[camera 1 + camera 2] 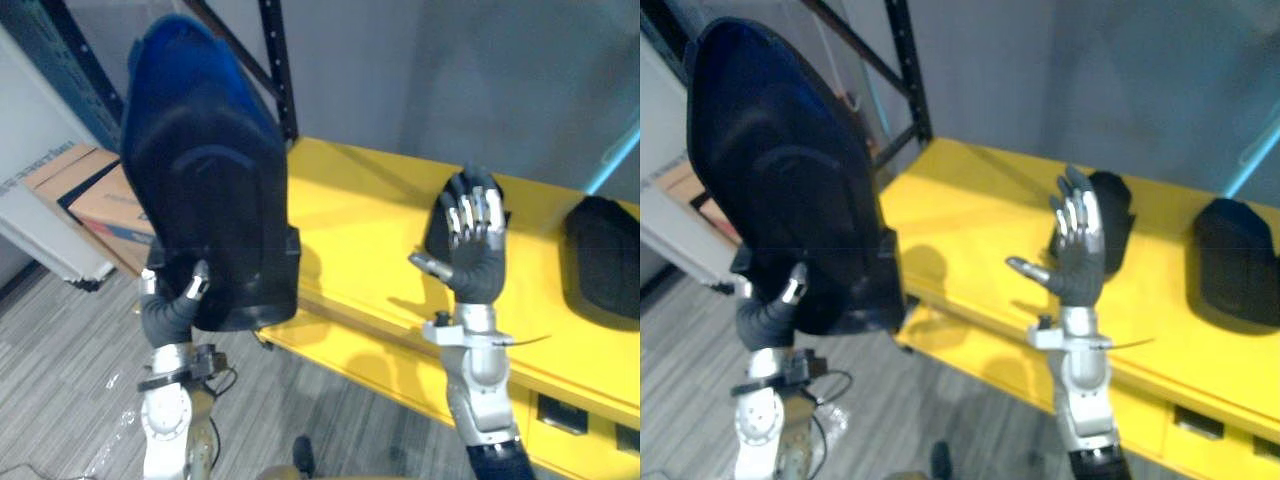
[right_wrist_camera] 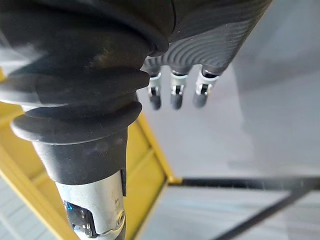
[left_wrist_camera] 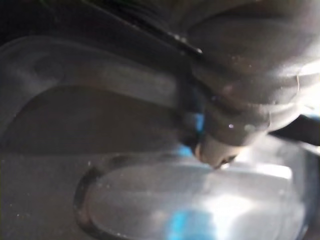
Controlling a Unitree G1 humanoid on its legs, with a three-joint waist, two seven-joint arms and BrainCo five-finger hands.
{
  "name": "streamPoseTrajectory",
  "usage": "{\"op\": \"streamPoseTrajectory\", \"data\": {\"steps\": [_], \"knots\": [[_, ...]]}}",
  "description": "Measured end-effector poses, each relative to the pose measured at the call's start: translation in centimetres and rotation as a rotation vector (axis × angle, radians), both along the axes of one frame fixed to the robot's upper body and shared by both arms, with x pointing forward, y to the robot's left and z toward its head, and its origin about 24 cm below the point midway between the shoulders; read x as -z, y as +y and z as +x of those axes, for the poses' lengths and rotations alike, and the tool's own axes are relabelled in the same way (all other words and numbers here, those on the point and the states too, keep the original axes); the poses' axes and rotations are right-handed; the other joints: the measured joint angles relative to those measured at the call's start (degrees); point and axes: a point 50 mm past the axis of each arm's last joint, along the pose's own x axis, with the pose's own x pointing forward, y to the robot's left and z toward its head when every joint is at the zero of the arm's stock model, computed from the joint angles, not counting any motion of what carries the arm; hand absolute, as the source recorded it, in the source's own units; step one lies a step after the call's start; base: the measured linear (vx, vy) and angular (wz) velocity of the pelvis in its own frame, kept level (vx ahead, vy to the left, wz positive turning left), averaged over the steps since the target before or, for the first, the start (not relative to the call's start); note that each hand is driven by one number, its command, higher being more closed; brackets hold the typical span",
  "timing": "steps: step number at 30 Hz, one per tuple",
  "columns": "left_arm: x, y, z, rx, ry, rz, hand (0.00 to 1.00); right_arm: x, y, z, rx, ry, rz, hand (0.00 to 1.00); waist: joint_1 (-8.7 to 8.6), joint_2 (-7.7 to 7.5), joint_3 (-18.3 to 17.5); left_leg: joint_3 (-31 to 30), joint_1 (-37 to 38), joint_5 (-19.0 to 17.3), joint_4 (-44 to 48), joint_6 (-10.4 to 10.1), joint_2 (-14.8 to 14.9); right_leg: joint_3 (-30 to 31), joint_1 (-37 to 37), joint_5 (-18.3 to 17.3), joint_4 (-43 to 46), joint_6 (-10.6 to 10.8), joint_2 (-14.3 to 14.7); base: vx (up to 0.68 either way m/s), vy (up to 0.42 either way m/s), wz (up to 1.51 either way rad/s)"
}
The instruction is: Walk over and take plastic housings, then place them on the shelf
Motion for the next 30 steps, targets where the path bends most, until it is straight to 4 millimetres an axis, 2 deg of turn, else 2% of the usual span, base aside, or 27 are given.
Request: {"op": "streamPoseTrajectory", "data": {"steps": [1,4,6,8,10,13,15,19,21,26,30], "knots": [[-0.3,0.2,0.3,-0.021,-0.006,0.020,1.00,0.1,-0.2,-0.3,0.008,0.004,0.002,0.00,-0.09,0.02,0.0,0.5,0.0,-0.2,0.0,-0.1,0.1,0.5,-0.3,0.0,-0.1,0.0,0.0,-0.09,0.051,-0.48],[-0.4,2.4,2.5,-0.164,0.050,0.121,1.00,0.0,-0.4,-1.3,0.017,-0.001,0.012,0.00,-2.52,0.09,0.0,3.5,0.9,-0.5,-0.1,0.2,0.7,3.2,-1.2,0.3,-0.1,-0.5,0.3,-0.09,0.045,-0.49],[0.9,4.7,4.5,-0.299,0.167,0.125,1.00,-0.8,-0.7,-2.3,0.000,-0.045,0.056,0.00,-4.23,0.25,0.1,6.0,1.4,-0.5,-0.1,0.1,1.4,5.5,-2.2,0.5,-0.3,-0.8,0.6,-0.09,0.048,-0.55],[2.2,6.5,5.4,-0.383,0.258,0.110,1.00,-1.1,-0.7,-3.2,-0.034,-0.058,0.071,0.00,-5.09,0.16,0.0,8.2,1.7,-0.7,-0.1,-0.1,2.0,7.1,-3.1,1.0,-0.5,-0.8,0.9,-0.02,0.024,-0.57],[3.4,8.2,6.5,-0.445,0.358,0.104,1.00,-1.2,-0.2,-4.0,-0.124,-0.048,0.078,0.00,-6.75,0.19,-0.1,10.5,1.6,-0.7,-0.1,-0.4,2.7,8.8,-4.0,2.0,-0.9,-0.8,1.3,0.02,0.013,-0.56],[3.7,8.8,7.8,-0.451,0.413,0.112,1.00,-0.5,0.4,-4.0,-0.226,0.006,0.072,0.00,-8.32,0.24,-0.1,11.5,1.7,-0.7,-0.1,-0.5,2.9,9.7,-4.2,2.9,-1.1,-0.4,1.5,0.05,0.004,-0.25],[3.2,9.5,9.3,-0.456,0.442,0.115,1.00,0.1,1.5,-3.9,-0.345,0.056,0.056,0.00,-9.25,0.38,-0.2,13.0,1.8,-0.5,0.0,-0.3,3.1,11.2,-5.0,3.2,-0.8,-0.5,1.7,0.06,0.013,-0.27],[1.6,10.0,11.7,-0.410,0.452,0.090,1.00,0.5,2.8,-4.1,-0.504,0.082,0.036,0.00,-10.37,0.47,-0.2,14.3,2.3,-0.5,0.0,-0.4,3.4,12.5,-5.2,3.4,-0.8,-0.6,2.1,0.04,0.003,-0.20],[1.3,9.4,12.8,-0.333,0.466,0.072,1.00,0.6,3.7,-4.4,-0.604,0.080,0.017,0.00,-11.23,1.13,-0.6,14.4,2.5,-0.5,0.1,-0.4,3.5,12.6,-5.1,3.4,-0.8,-0.6,2.2,0.01,-0.001,-0.02],[2.3,7.3,14.7,-0.204,0.583,0.115,1.00,0.5,6.1,-4.7,-0.799,0.078,-0.034,0.00,-12.39,3.09,-0.8,14.3,2.5,-0.5,0.0,-0.4,3.7,12.8,-5.5,3.4,-0.6,-0.6,2.4,-0.01,0.002,-0.03],[3.4,6.9,15.6,-0.167,0.714,0.057,1.00,0.2,7.1,-4.6,-0.849,0.074,-0.044,0.00,-12.46,4.12,-0.8,14.4,1.4,-0.2,0.0,-0.5,3.9,13.2,-7.1,3.5,0.2,-0.6,2.6,-0.02,0.002,-0.02]]}}
